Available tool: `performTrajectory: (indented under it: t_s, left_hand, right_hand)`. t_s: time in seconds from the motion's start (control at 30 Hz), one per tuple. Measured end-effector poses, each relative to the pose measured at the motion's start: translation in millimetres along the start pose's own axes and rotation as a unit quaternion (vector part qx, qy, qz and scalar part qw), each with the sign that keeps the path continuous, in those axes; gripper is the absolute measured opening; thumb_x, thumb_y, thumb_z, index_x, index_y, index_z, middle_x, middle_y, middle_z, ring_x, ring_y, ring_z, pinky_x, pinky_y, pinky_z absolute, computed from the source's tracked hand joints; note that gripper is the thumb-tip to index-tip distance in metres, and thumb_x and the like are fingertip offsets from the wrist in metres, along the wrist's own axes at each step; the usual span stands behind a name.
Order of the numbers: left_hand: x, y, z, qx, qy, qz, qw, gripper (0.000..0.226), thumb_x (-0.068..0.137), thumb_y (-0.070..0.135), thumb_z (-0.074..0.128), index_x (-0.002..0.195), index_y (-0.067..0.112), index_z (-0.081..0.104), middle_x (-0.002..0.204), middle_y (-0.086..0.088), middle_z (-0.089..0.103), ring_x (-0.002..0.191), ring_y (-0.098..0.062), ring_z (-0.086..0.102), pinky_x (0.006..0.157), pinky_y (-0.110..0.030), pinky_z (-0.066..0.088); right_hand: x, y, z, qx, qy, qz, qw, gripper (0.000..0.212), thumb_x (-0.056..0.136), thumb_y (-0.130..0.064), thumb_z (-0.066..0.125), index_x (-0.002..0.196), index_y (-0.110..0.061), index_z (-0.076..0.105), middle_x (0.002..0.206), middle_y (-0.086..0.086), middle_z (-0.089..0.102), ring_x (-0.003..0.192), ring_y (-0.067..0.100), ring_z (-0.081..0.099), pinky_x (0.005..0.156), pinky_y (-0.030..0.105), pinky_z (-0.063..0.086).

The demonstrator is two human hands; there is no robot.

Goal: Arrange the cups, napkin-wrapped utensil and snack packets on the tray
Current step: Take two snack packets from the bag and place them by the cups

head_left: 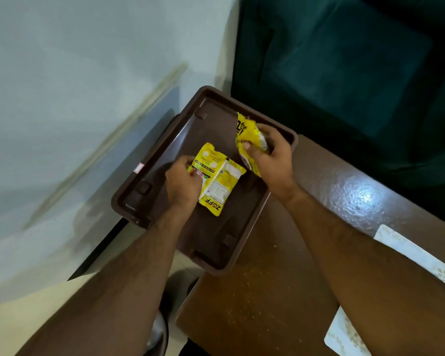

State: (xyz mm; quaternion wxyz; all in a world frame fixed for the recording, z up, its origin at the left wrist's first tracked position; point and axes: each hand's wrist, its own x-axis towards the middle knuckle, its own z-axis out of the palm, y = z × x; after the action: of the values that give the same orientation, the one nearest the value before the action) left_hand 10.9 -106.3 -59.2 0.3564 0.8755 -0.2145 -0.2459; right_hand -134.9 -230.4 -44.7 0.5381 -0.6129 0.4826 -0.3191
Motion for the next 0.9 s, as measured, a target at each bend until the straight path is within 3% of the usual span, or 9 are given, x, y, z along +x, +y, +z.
performTrajectory:
  t_s: [0.13,0.3,0.4,0.47,0.5,0.6,0.73,0.83,0.9]
  left_hand:
    - [12,9,-8,0.051,0.019,0.015,0.998,0.031,0.085,-0.001,0.064,0.105,0.019,0.075,0.105,-0.006,0.077,0.11,-0.032,0.066,0.105,-0.047,0.046]
    - [20,30,-15,0.043,0.12,0.113,0.985,0.03,0.077,-0.002,0.068,0.089,0.023,0.078,0.118,-0.007,0.051,0.12,-0.028,0.048,0.107,-0.046,0.04]
    - [26,38,-16,-0.04,0.169,0.16,0.972,0.029,0.075,-0.007,0.061,0.077,0.018,0.076,0.111,-0.006,0.035,0.108,-0.014,0.042,0.104,-0.027,0.04]
    - [28,41,-16,-0.123,0.152,0.18,0.964,0.034,0.076,-0.015,0.054,0.069,0.012,0.073,0.102,-0.012,0.042,0.095,0.001,0.045,0.093,-0.01,0.037]
    - [29,39,-17,-0.152,0.137,0.185,0.961,0.038,0.075,-0.018,0.05,0.067,0.013,0.071,0.095,-0.016,0.05,0.089,0.003,0.05,0.089,-0.01,0.039]
    - [29,26,-20,-0.216,0.068,0.146,0.963,0.039,0.075,-0.02,0.046,0.076,0.01,0.071,0.086,-0.019,0.069,0.081,-0.012,0.063,0.081,-0.027,0.047]
    - [28,5,-21,-0.368,0.064,-0.04,0.927,0.024,0.075,-0.004,0.052,0.075,0.006,0.074,0.083,-0.016,0.07,0.086,-0.034,0.068,0.079,-0.041,0.054]
    - [23,-9,-17,-0.32,0.079,-0.079,0.941,0.006,0.078,0.017,0.066,0.077,0.013,0.07,0.083,-0.005,0.07,0.084,-0.019,0.069,0.077,-0.034,0.054]
    - [21,-17,-10,-0.216,0.065,-0.043,0.973,0.027,0.075,0.022,0.081,0.093,0.014,0.062,0.1,-0.006,0.07,0.091,-0.013,0.067,0.081,-0.028,0.054]
  right_hand:
    - [8,-14,-4,0.159,0.029,0.11,0.981,0.02,0.094,-0.001,0.067,0.114,-0.005,0.068,0.09,-0.014,0.078,0.092,0.014,0.076,0.09,0.042,0.061]
    - [6,-28,-13,0.302,0.019,0.216,0.928,0.025,0.102,-0.013,0.055,0.123,-0.004,0.064,0.127,0.021,0.069,0.116,0.042,0.067,0.105,0.062,0.049]
    - [1,-34,-18,0.335,-0.035,0.229,0.913,0.04,0.105,-0.028,0.049,0.135,-0.005,0.058,0.133,0.02,0.067,0.122,0.04,0.064,0.11,0.062,0.045]
    - [-4,-34,-20,0.331,-0.054,0.21,0.918,0.034,0.104,-0.027,0.054,0.131,-0.007,0.059,0.136,0.022,0.064,0.125,0.042,0.062,0.11,0.063,0.045]
    - [-6,-32,-20,0.321,-0.052,0.2,0.924,0.026,0.101,-0.02,0.059,0.125,-0.009,0.061,0.135,0.022,0.065,0.124,0.043,0.063,0.109,0.064,0.045]
    - [-12,-28,-19,0.289,-0.039,0.195,0.936,0.029,0.09,0.004,0.067,0.111,-0.015,0.061,0.126,0.02,0.07,0.119,0.042,0.066,0.106,0.063,0.048]
    - [-14,-19,-13,0.258,-0.017,0.238,0.936,0.038,0.083,0.009,0.068,0.119,-0.003,0.064,0.123,0.024,0.071,0.112,0.043,0.069,0.103,0.06,0.052]
    - [-13,-14,-12,0.237,-0.006,0.268,0.934,0.042,0.082,0.006,0.068,0.123,0.004,0.064,0.12,0.022,0.073,0.111,0.041,0.07,0.102,0.06,0.053]
    - [-14,-12,-11,0.241,-0.013,0.271,0.932,0.04,0.083,0.006,0.068,0.123,0.004,0.064,0.12,0.021,0.073,0.111,0.038,0.071,0.102,0.059,0.053]
